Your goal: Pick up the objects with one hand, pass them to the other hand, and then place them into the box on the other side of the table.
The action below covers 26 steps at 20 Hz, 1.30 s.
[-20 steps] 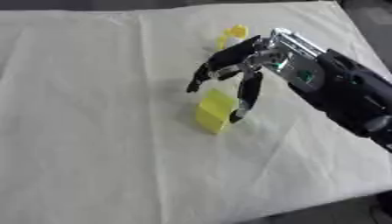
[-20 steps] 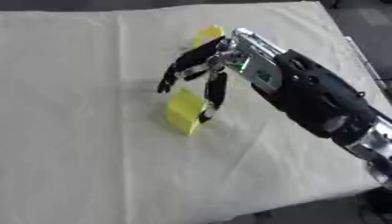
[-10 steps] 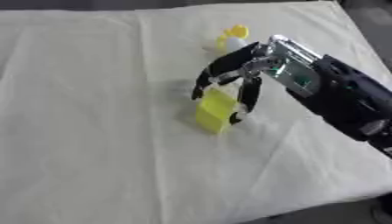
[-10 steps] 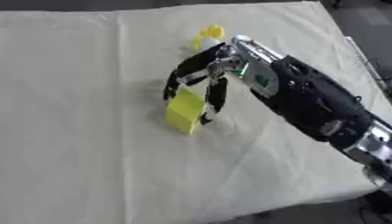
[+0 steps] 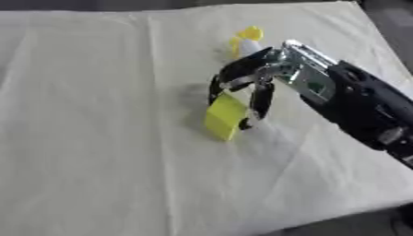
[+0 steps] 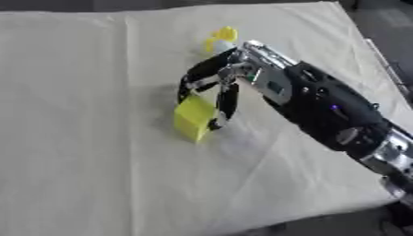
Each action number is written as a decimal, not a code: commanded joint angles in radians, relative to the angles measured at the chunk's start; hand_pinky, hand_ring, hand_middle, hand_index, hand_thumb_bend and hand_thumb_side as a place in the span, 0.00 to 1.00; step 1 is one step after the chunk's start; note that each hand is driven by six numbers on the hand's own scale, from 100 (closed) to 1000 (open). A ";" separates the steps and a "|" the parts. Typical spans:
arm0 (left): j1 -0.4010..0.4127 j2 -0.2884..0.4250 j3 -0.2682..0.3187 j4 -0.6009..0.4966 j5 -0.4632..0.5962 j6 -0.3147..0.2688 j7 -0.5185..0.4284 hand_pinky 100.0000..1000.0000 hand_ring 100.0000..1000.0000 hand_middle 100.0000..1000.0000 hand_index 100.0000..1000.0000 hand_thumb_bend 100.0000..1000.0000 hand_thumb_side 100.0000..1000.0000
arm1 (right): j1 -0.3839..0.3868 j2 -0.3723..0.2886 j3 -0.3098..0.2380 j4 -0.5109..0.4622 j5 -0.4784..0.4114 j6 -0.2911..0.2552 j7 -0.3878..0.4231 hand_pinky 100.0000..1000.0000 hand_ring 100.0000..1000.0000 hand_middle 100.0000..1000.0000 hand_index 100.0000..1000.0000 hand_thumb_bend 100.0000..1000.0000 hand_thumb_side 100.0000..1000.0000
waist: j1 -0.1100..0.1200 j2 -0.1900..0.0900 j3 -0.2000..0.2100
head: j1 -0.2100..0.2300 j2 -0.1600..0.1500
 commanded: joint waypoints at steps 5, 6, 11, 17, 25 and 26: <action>-0.015 0.024 0.014 -0.008 0.003 -0.001 0.005 0.80 0.78 0.73 0.79 0.13 0.44 | -0.005 -0.020 -0.018 -0.005 -0.010 0.023 -0.031 0.96 0.72 0.38 0.51 0.20 0.00 | 0.021 -0.018 -0.002 | -0.001 -0.002; -0.014 0.024 0.014 -0.008 0.003 0.000 0.005 0.80 0.78 0.73 0.79 0.12 0.44 | -0.005 -0.021 -0.020 -0.006 -0.010 0.026 -0.037 0.96 0.71 0.38 0.50 0.16 0.00 | 0.022 -0.019 -0.003 | 0.000 -0.003; -0.009 0.029 0.018 -0.009 0.006 0.000 0.007 0.80 0.78 0.73 0.79 0.12 0.44 | -0.005 -0.031 -0.067 -0.060 -0.031 0.060 -0.079 0.93 0.66 0.31 0.46 0.21 0.00 | 0.024 -0.031 -0.010 | 0.016 0.004; -0.010 0.031 0.020 -0.017 0.013 -0.005 0.008 0.79 0.78 0.74 0.79 0.11 0.43 | -0.011 -0.011 -0.171 -0.195 -0.135 0.253 -0.263 0.89 0.59 0.25 0.44 0.19 0.00 | 0.035 -0.053 -0.021 | 0.063 0.007; -0.043 0.015 0.008 -0.051 0.026 -0.019 -0.003 0.77 0.76 0.75 0.79 0.10 0.42 | -0.006 0.038 -0.148 -0.226 -0.185 0.500 -0.551 0.71 0.50 0.22 0.42 0.01 0.00 | 0.044 -0.075 -0.012 | 0.078 0.007; -0.051 0.011 0.003 -0.059 0.027 -0.023 -0.006 0.77 0.76 0.75 0.79 0.10 0.42 | -0.008 0.048 -0.142 -0.219 -0.205 0.528 -0.583 0.69 0.50 0.22 0.42 0.00 0.00 | 0.045 -0.077 -0.009 | 0.079 0.007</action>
